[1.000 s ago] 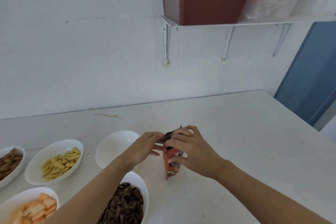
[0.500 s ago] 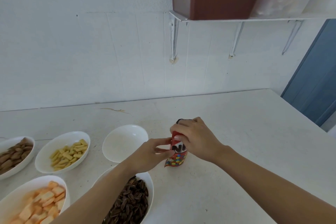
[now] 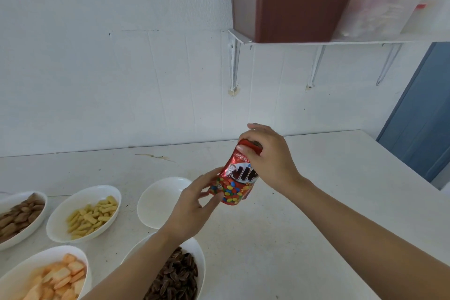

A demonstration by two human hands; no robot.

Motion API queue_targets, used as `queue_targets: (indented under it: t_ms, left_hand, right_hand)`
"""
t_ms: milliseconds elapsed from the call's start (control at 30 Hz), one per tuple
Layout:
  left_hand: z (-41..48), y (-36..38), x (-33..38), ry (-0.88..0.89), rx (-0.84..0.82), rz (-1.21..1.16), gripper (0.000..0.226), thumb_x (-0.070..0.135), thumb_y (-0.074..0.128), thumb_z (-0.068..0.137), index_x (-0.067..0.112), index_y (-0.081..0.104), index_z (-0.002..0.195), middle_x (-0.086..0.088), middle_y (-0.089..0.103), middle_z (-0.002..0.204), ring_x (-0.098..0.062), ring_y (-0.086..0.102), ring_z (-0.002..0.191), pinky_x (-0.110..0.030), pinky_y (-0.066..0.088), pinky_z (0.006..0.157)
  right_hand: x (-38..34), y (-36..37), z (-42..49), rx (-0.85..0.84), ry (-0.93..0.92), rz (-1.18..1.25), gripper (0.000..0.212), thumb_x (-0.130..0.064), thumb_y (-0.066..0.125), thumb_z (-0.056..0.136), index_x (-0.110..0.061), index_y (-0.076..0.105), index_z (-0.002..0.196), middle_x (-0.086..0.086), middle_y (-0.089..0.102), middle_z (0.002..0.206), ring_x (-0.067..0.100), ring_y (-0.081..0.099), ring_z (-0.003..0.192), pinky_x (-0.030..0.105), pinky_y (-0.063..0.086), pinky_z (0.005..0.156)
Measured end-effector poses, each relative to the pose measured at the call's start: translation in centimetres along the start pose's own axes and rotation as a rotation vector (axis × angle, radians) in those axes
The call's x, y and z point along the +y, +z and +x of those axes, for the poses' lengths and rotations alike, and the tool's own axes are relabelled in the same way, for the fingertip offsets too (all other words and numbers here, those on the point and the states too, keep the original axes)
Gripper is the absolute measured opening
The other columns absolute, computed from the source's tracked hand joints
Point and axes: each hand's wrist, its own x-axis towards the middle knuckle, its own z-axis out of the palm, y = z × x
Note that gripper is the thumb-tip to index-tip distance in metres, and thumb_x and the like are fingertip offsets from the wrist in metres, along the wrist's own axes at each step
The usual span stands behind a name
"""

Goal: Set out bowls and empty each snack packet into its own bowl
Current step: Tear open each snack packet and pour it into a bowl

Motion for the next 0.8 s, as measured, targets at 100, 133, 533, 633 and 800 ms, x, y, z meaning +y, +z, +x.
queue_targets:
  t_ms: [100,133,533,633,800]
  left_hand:
    - [0.3,-1.3,-0.1,-0.011,0.032,0.004,0.056,0.028,0.062,0.095,0.048,0.038,0.142,0.023,0.051,0.134,0.0,0.055,0.122,-0.021,0.055,0.094]
    - [0.2,-1.6,-0.1,-0.017,0.053,0.006,0.058,0.028,0.061,0.096,0.048,0.036,0.144,0.023,0.05,0.134,-0.001,0.056,0.122,-0.021,0.055,0.093]
    - [-1.4,-7.5,-0.1,-0.154,0.271,-0.468,0.029,0.014,0.058,0.1,0.023,0.055,0.127,0.003,0.066,0.122,-0.023,0.068,0.112,-0.041,0.057,0.093]
    - [-1.7,-9.3,0.0,-0.208,0.287,-0.563,0.03,0.02,0.059,0.098,0.031,0.058,0.127,0.003,0.064,0.125,-0.021,0.068,0.113,-0.038,0.057,0.092]
    - [-2.6,-11.5,-0.8,-0.301,0.318,-0.589,0.028,0.024,0.059,0.098,0.032,0.061,0.125,0.006,0.066,0.124,-0.021,0.067,0.114,-0.038,0.058,0.089]
  right_hand:
    - [-1.1,0.4,1.0,-0.023,0.071,0.147,0.011,-0.023,0.068,0.092,-0.018,0.07,0.101,-0.005,0.072,0.101,0.012,0.066,0.097,0.024,0.057,0.082]
    - [-1.4,0.7,1.3,-0.019,0.085,0.175,0.009,-0.023,0.068,0.092,-0.019,0.069,0.1,-0.007,0.071,0.099,0.011,0.066,0.093,0.02,0.056,0.078]
    - [-6.6,5.3,4.4,-0.024,0.184,0.423,0.005,-0.024,0.065,0.094,-0.02,0.067,0.096,-0.013,0.064,0.083,0.003,0.062,0.078,0.019,0.055,0.071]
    - [-7.9,6.7,4.6,-0.05,0.229,0.492,0.01,-0.027,0.063,0.095,-0.018,0.066,0.1,-0.007,0.066,0.091,0.011,0.064,0.088,0.027,0.059,0.076]
    - [-9.6,9.1,4.7,-0.084,0.263,0.532,0.014,-0.027,0.061,0.097,-0.015,0.066,0.103,-0.004,0.067,0.094,0.015,0.066,0.095,0.033,0.06,0.078]
